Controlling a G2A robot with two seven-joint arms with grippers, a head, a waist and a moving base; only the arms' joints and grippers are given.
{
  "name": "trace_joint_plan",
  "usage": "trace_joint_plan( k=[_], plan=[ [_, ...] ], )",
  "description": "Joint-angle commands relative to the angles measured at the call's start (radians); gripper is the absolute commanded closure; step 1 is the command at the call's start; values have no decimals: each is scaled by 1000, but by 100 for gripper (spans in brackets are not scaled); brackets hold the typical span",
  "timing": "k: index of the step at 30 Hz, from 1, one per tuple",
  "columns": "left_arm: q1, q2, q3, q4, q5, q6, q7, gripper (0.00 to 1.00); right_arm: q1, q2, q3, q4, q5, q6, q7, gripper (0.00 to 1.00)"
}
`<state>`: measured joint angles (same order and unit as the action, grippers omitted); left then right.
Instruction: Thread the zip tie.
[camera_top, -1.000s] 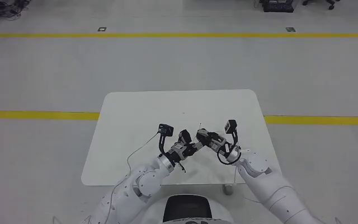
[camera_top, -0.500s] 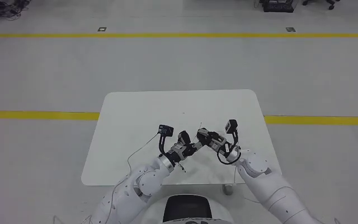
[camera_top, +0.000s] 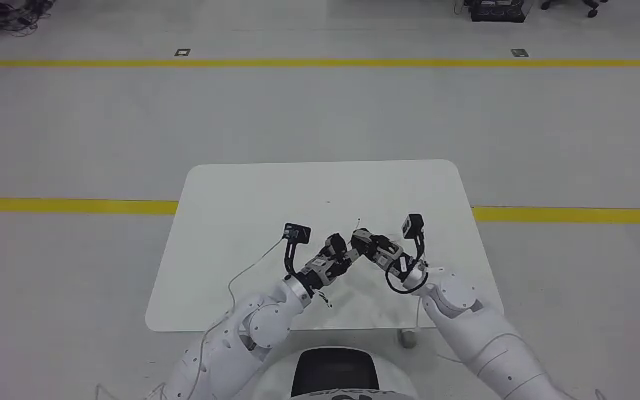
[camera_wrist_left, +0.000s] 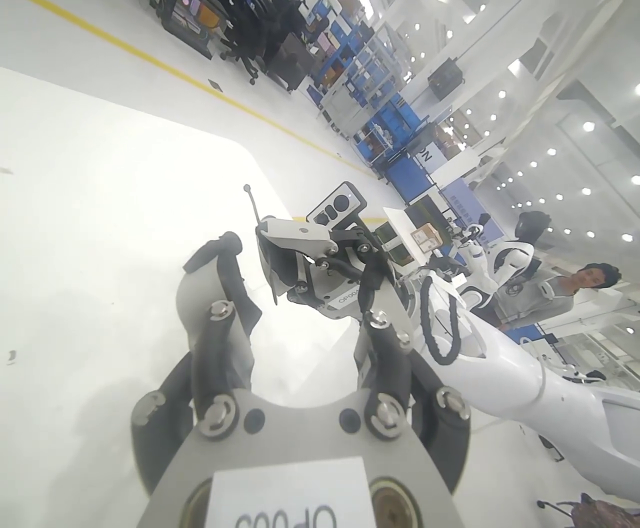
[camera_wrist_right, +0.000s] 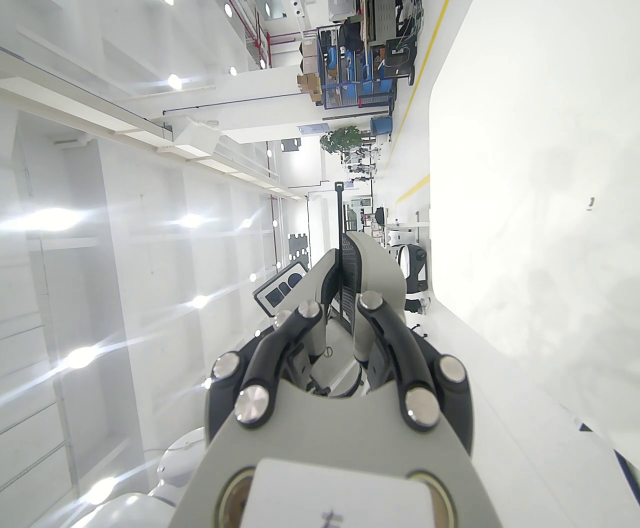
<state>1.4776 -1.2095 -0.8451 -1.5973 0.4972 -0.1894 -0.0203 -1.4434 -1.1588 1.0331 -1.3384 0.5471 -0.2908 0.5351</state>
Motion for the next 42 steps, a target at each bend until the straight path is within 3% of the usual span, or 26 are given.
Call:
trace_joint_plan(
  k=[1,13,19,35,42],
  plan=[
    [-1,0,0,2,-1,1,-1,53,0,-1,1,2,0,-1,2,100],
    [-11,-3,8,13,-6,4,-10,59,-1,-10,8,14,-9,-13,1,100],
    [-13,-4,10,15,-6,6,-9,75,-2,-13,14,18,-13,-15,1,100],
    [-16,-5,12,19,-5,10,-7,80,-7,-21,29,20,-15,-22,11,100],
    [-16,-5,13,20,-2,8,-6,98,-9,-24,34,20,-17,-20,14,100]
  ],
)
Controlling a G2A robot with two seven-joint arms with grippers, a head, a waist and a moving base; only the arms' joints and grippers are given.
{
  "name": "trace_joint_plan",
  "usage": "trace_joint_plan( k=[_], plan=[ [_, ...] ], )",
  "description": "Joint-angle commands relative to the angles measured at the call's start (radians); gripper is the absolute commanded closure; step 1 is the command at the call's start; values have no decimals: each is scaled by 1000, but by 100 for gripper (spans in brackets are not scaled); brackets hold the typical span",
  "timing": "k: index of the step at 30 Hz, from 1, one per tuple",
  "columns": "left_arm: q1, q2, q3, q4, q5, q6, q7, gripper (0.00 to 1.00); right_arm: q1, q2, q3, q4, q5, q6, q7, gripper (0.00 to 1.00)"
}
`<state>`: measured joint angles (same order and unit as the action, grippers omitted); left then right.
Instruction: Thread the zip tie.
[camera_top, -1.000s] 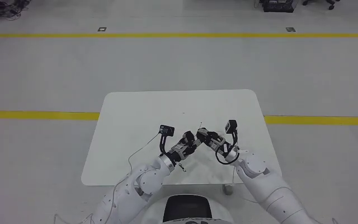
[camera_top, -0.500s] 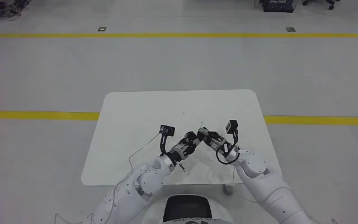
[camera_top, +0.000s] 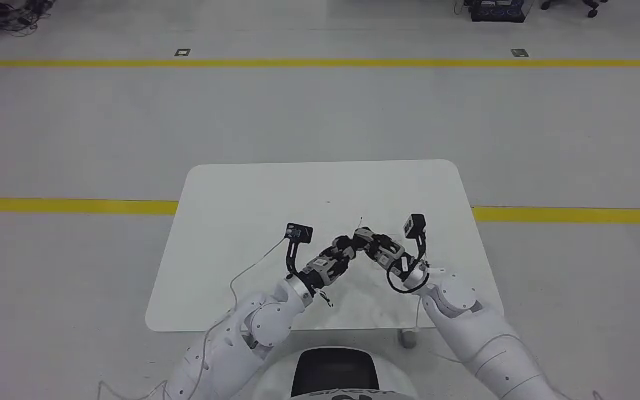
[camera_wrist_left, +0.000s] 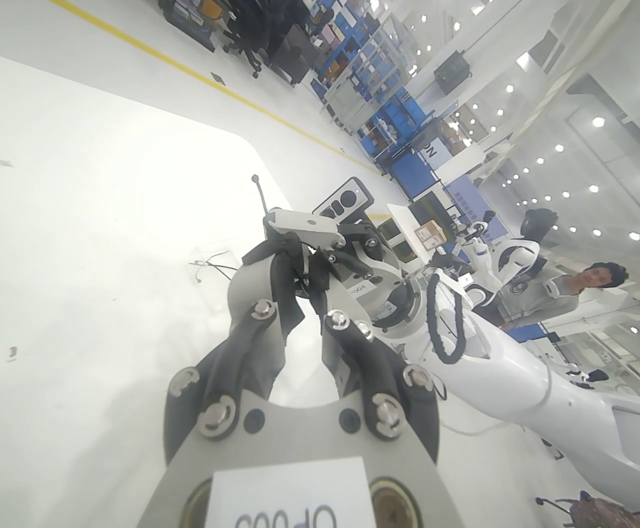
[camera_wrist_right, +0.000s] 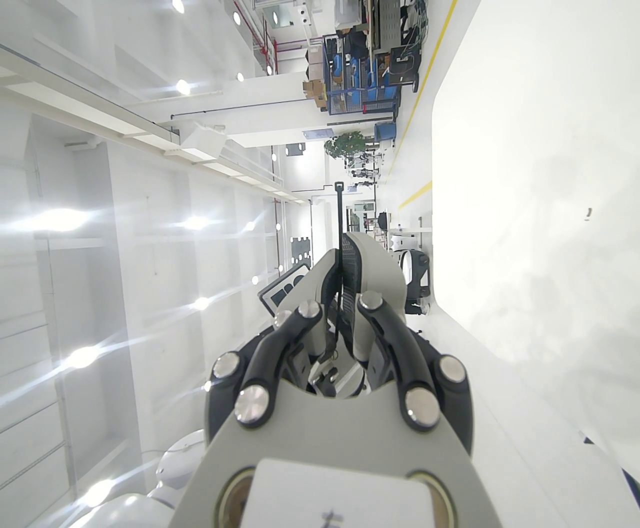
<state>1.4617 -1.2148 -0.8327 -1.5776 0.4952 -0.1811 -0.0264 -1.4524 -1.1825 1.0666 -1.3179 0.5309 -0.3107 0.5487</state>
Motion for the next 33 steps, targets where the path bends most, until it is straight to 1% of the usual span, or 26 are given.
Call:
trace_joint_plan(
  k=[1,7,8,9,10,15,17,19,24,27,30,33],
  plan=[
    [0,0,0,0,1,-1,0,100,-1,-1,2,0,-1,0,1,100],
    [-2,0,2,1,1,-4,-4,100,-4,-3,7,-1,-5,1,2,100],
    [-3,0,2,1,0,-4,-4,100,-4,-3,8,-1,-5,2,1,70],
    [-3,0,2,2,-1,-5,-5,100,-5,-4,9,-2,-6,2,1,45],
    [-3,-1,2,2,-1,-6,-5,100,-6,-4,10,-2,-6,2,0,0],
    [0,1,-5,1,-14,-9,-9,100,-9,-5,17,-5,-14,4,-3,0],
    [7,4,-20,-7,-34,-17,-16,100,-15,-4,25,-10,-17,1,-9,0],
    [15,9,-36,-17,-45,-24,-23,100,-21,-3,36,-13,-13,-4,-10,0],
    [52,29,-101,-56,-66,-42,-69,100,-31,3,73,-27,-10,5,-2,0],
    [72,41,-138,-74,-74,-36,-102,100,-38,10,94,-50,-27,29,25,0],
    [82,50,-163,-88,-67,-21,-152,100,-38,10,94,-50,-27,29,25,0],
    [82,50,-163,-88,-67,-21,-152,100,-38,10,94,-50,-27,29,25,0]
  ],
)
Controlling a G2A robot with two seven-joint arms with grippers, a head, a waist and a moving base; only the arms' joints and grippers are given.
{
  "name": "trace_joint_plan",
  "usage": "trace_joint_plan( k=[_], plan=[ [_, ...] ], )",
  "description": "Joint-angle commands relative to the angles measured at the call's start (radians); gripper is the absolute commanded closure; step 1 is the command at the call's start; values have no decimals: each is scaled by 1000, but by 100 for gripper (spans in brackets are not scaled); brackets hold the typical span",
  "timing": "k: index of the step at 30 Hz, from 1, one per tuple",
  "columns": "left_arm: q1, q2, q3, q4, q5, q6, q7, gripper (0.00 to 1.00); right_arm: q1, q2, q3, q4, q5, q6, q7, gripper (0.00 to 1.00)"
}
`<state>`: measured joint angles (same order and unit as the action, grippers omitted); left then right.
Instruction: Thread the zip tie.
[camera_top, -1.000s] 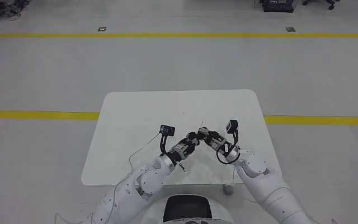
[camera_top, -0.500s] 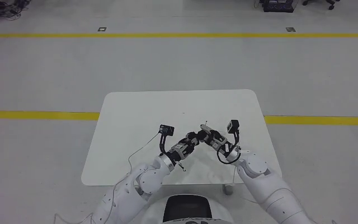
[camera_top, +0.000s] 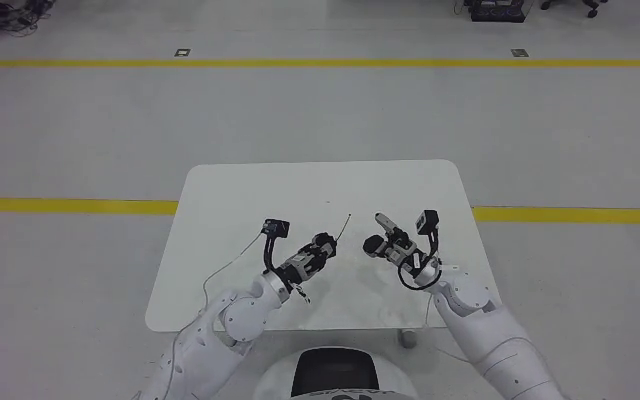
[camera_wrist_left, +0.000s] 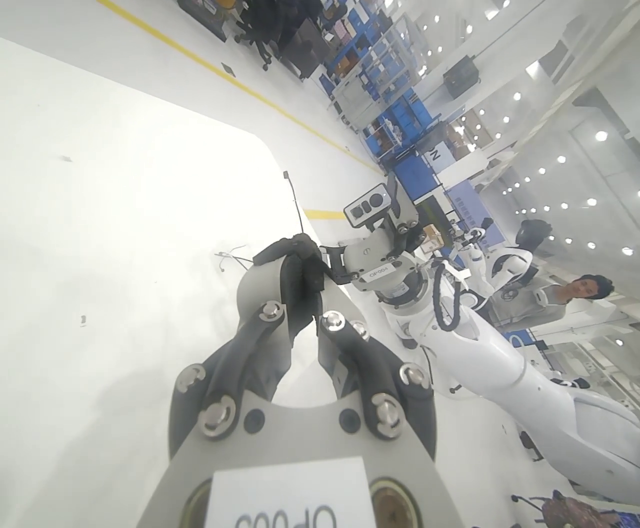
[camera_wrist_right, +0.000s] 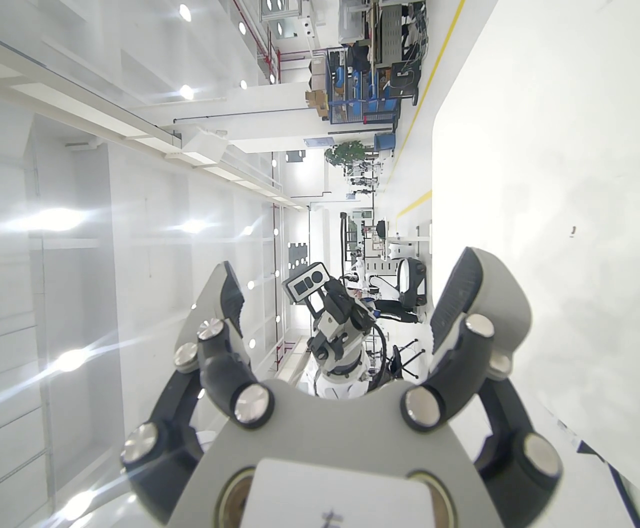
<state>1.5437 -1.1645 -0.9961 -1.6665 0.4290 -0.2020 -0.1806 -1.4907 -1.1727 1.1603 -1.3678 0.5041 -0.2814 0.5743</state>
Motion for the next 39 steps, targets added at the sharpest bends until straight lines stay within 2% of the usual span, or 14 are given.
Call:
trace_joint_plan(
  k=[1,6,8,10,14,16,21,24,26,28,30,37,39],
  plan=[
    [0,0,1,0,0,-1,2,100,0,0,0,0,0,0,0,0],
    [0,0,1,0,0,-1,2,100,0,0,0,0,0,0,0,0],
    [-8,-3,4,12,-65,-2,-27,100,0,0,0,0,0,0,0,0],
    [-21,0,-7,29,-120,7,-92,100,-1,0,2,0,2,4,-1,0],
    [-40,10,-48,59,-258,10,-250,100,2,9,34,39,-22,-46,75,0],
    [-50,16,-64,76,-294,9,-317,100,10,15,46,64,-24,-56,138,0],
    [-85,26,-97,146,-416,4,-473,100,64,27,62,147,3,-13,371,0],
    [-102,33,-106,177,-444,-3,-542,100,105,30,63,207,40,12,485,0],
    [-109,36,-110,190,-458,-4,-571,100,134,29,54,240,45,30,536,0],
    [-118,39,-113,208,-502,-4,-627,100,165,28,36,264,33,45,595,0],
    [-134,43,-115,211,-467,-33,-634,100,165,28,36,264,33,45,595,0],
    [-134,43,-115,211,-467,-33,-634,100,165,28,36,264,33,45,595,0],
    [-137,41,-111,215,-479,-21,-627,100,165,28,36,264,33,45,595,0]
  ],
)
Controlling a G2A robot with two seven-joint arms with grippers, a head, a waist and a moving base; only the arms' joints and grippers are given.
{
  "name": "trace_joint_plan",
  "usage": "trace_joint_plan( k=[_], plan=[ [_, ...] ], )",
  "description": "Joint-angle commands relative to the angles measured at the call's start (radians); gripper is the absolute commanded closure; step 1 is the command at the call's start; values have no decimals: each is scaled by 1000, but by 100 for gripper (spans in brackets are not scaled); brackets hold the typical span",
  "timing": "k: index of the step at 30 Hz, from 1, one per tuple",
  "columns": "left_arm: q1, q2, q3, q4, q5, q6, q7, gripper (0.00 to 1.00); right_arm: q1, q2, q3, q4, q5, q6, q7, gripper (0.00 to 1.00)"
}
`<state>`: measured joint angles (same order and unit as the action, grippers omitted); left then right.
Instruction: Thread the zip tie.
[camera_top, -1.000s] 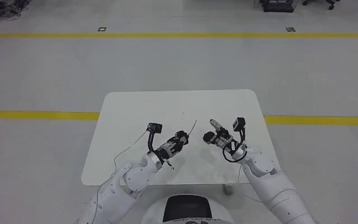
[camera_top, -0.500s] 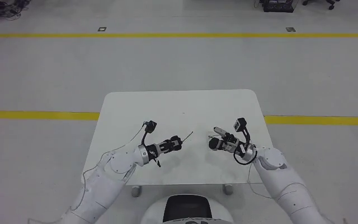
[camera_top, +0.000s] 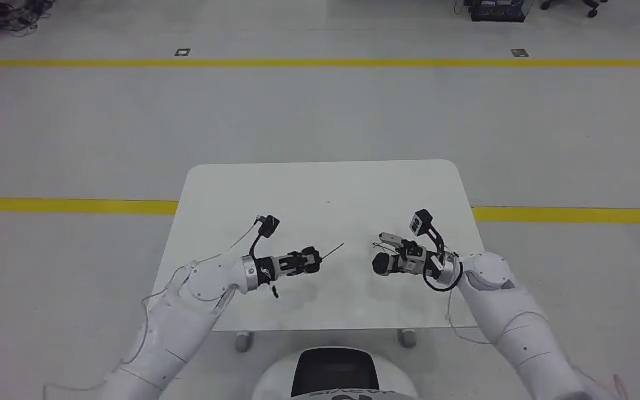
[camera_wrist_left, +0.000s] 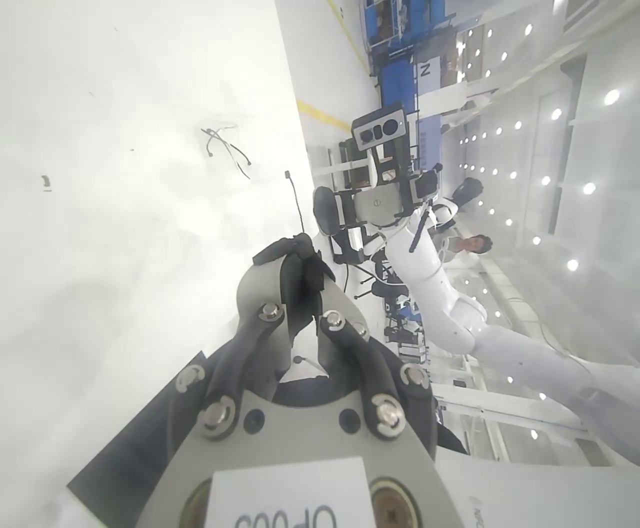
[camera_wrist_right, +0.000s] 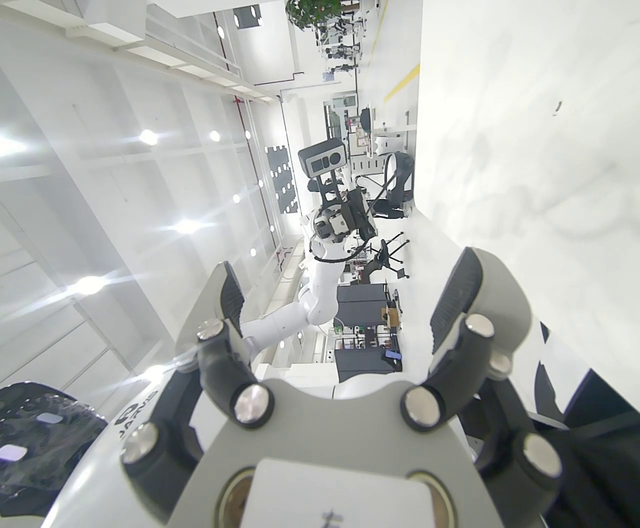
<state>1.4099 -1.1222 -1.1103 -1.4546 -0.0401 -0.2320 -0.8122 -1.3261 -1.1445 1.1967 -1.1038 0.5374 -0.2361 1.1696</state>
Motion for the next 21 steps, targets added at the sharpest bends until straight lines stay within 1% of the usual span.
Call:
trace_joint_plan(
  k=[1,2,5,6,8,9,11,12,13,15,16,21],
  plan=[
    [-12,-1,4,12,-28,12,-3,100,0,0,0,0,0,0,0,0],
    [-30,-2,8,34,-63,22,-38,100,0,0,0,0,0,0,0,0],
    [-86,-4,13,97,-147,32,-128,100,0,0,0,0,0,0,0,0],
    [-115,-6,15,129,-180,40,-161,100,0,0,0,0,0,0,0,0],
    [-153,-9,25,172,-222,44,-203,100,0,0,0,0,0,0,0,0],
    [-181,-12,31,203,-250,52,-230,100,0,0,0,0,0,0,0,0],
    [-222,-16,47,245,-253,62,-248,100,0,0,0,0,0,0,0,0],
    [-249,-19,61,269,-249,70,-259,100,0,0,0,0,0,0,0,0],
    [-269,-21,71,282,-243,75,-268,100,0,0,0,0,0,0,0,0],
    [-303,-26,87,308,-269,97,-302,100,0,0,0,0,0,0,0,0],
    [-333,-27,97,312,-233,98,-298,100,0,0,0,0,0,0,0,0],
    [-333,-27,97,312,-233,98,-298,100,0,0,0,0,0,0,0,0]
  ],
)
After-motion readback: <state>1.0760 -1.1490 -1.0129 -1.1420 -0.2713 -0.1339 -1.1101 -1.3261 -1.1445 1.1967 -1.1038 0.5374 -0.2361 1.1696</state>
